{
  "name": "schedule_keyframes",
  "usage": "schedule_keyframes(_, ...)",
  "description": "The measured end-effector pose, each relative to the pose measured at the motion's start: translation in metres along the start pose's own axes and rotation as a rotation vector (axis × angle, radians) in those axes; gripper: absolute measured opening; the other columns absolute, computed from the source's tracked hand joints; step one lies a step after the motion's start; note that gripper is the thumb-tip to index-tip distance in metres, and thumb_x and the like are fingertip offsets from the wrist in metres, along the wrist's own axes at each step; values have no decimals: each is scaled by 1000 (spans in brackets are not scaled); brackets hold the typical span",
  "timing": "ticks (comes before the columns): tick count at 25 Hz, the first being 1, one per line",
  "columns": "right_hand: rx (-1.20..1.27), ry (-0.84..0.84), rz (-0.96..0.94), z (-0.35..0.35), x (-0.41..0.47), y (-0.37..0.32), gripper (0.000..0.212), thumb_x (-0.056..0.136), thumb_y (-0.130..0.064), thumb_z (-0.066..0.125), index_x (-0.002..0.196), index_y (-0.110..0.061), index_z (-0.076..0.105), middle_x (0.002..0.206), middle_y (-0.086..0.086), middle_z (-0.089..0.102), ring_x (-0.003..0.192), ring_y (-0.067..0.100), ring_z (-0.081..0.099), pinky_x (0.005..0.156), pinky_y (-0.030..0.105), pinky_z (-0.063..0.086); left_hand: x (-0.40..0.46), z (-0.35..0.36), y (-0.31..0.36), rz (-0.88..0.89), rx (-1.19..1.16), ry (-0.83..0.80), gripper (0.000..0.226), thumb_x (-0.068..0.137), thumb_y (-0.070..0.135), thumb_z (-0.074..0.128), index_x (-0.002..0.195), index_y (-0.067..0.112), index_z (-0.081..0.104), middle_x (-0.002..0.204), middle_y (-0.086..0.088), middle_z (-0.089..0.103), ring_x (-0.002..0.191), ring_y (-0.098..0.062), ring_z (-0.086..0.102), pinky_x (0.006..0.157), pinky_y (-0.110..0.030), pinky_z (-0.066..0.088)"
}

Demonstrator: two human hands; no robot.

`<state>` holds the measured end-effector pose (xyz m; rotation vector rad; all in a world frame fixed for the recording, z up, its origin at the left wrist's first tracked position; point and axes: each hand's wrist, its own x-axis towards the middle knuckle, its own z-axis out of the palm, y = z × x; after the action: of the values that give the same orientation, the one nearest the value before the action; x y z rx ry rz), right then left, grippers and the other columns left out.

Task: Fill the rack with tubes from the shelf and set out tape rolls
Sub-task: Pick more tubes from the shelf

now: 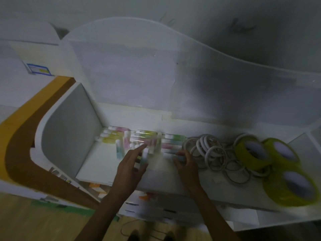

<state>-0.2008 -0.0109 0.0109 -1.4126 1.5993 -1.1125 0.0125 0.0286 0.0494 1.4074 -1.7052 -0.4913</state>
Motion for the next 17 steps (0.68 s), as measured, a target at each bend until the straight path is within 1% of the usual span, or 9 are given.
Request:
schedule_keyframes(2, 10, 31, 30, 0, -3, -8, 18, 85, -14, 71, 100, -17, 61, 94, -4, 61, 85, 3, 55, 68, 2, 39, 4, -8, -3, 14, -28, -13, 54, 84, 29, 68, 135, 19, 52, 115, -1, 62, 91, -14, 64, 68, -31, 60)
schedule_keyframes(4, 3, 57, 43, 0, -6, -12, 19, 84, -15, 72, 100, -17, 62, 93, -6, 62, 82, -3, 55, 67, 2, 39, 9, -14, -6, 4, -65, -25, 51, 86, 32, 65, 134, 24, 52, 114, 0, 62, 91, -11, 64, 66, -29, 60)
schedule_keyframes(7, -5, 108, 54, -3, -14, -15, 22, 82, -13, 73, 100, -20, 63, 95, -5, 65, 84, 5, 58, 68, 5, 41, 13, -20, -11, 6, -122, -68, 52, 86, 23, 67, 135, 26, 51, 112, 2, 60, 90, -7, 63, 65, -27, 59)
schedule_keyframes(9, 3, 151, 58, -3, -19, -18, 24, 80, -12, 74, 99, -20, 62, 94, -6, 65, 85, 4, 58, 69, 4, 41, 14, -23, -17, 13, -135, -102, 56, 85, 16, 70, 137, 24, 50, 112, 3, 59, 91, -5, 61, 66, -27, 58)
schedule_keyframes(11, -36, 190, 50, -1, -23, -20, 22, 78, -12, 76, 94, -18, 62, 88, -6, 64, 81, 5, 58, 65, 2, 39, 13, -25, -21, 16, -151, -132, 58, 84, 14, 71, 137, 23, 49, 115, 3, 59, 92, -4, 61, 68, -27, 59)
schedule_keyframes(13, -99, 241, 44, 4, -24, -21, 19, 77, -15, 77, 90, -16, 63, 83, -2, 63, 77, 12, 57, 62, 3, 38, 12, -29, -26, 27, -165, -158, 59, 84, 14, 71, 137, 26, 48, 117, 4, 58, 93, -3, 61, 67, -27, 59)
schedule_keyframes(15, -145, 275, 55, 8, -23, -19, 19, 77, -14, 75, 93, -11, 65, 85, 3, 63, 79, 18, 58, 61, 5, 39, 11, -33, -30, 50, -177, -180, 61, 84, 13, 71, 137, 29, 47, 118, 6, 57, 92, -4, 60, 65, -26, 58)
schedule_keyframes(17, -160, 298, 76, 11, -22, -18, 19, 79, -8, 74, 97, -7, 65, 88, 6, 64, 84, 22, 59, 60, 11, 38, 12, -37, -35, 78, -182, -192, 61, 84, 13, 72, 137, 31, 47, 117, 7, 56, 90, -4, 61, 62, -26, 58)
